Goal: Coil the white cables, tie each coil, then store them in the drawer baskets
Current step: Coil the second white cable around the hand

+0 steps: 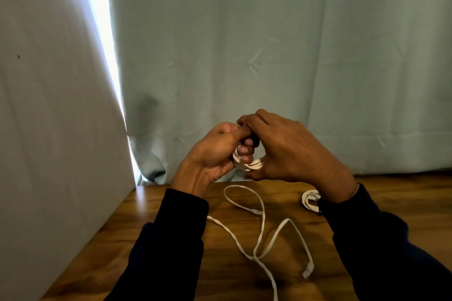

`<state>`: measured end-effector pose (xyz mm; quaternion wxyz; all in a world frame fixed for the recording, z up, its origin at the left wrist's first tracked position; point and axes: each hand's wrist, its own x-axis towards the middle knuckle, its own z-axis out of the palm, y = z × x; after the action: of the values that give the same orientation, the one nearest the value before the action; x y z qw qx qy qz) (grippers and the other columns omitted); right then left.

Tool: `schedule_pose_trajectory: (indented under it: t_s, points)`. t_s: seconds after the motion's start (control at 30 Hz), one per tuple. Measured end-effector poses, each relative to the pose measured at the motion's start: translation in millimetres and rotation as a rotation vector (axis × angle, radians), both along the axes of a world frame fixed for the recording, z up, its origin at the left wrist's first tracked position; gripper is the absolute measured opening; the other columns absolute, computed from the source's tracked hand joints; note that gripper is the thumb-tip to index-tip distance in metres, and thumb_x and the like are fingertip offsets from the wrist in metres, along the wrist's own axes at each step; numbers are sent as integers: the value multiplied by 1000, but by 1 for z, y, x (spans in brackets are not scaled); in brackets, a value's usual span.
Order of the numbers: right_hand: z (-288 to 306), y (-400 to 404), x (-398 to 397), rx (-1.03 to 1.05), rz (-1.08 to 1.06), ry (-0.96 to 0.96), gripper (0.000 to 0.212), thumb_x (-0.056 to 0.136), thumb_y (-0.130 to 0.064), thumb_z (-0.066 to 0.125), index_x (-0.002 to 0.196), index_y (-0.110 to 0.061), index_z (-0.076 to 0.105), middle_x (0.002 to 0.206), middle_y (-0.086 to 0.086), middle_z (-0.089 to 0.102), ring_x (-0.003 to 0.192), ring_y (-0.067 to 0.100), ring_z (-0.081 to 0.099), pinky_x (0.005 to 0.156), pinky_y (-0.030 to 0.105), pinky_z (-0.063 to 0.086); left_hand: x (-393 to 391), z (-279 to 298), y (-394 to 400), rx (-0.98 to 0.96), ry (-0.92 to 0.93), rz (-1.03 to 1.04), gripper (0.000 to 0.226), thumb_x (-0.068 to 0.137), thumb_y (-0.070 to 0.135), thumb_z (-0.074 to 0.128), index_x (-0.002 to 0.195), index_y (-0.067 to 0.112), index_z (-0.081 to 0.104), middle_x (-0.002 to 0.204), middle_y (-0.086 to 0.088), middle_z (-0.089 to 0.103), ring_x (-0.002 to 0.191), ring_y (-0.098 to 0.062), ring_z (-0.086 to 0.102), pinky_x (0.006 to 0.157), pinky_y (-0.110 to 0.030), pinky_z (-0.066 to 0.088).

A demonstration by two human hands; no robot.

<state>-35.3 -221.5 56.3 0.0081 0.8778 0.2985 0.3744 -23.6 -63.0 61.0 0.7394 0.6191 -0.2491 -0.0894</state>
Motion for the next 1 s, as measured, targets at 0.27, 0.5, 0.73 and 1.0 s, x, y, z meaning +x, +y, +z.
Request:
schedule_pose_trajectory:
  t_s: [0.27,0.5,0.73,1.0]
  points:
    - [1,1,-1,48,-28,-12,82,66,-59,76,132,-16,52,114,2,65,91,21,64,77,37,55,-1,0,-2,149,-179,181,29,101,16,55,81,0,69,64,-8,62,55,-15,59,52,-24,52]
    - [2,0,-1,78,-51,-6,63,70,-65,73,111,-19,61,93,-3,67,78,15,61,71,33,55,0,-6,-5,229,-251,196,42,102,11,51,63,15,69,58,-2,53,49,-8,45,45,-18,39]
    - [7,-4,-3,315,138,355,108,51,-80,74,143,-29,47,121,-14,63,94,5,64,82,25,56,5,-5,3,184,-199,140,32,105,23,48,80,6,61,58,1,40,47,-7,34,44,-18,32]
    - [10,-16,3,563,370,360,38,99,-26,57,137,-25,60,103,-4,76,84,5,73,77,22,58,9,-1,1,-8,28,55,43,104,41,44,78,10,59,57,4,33,44,-5,28,40,-16,26]
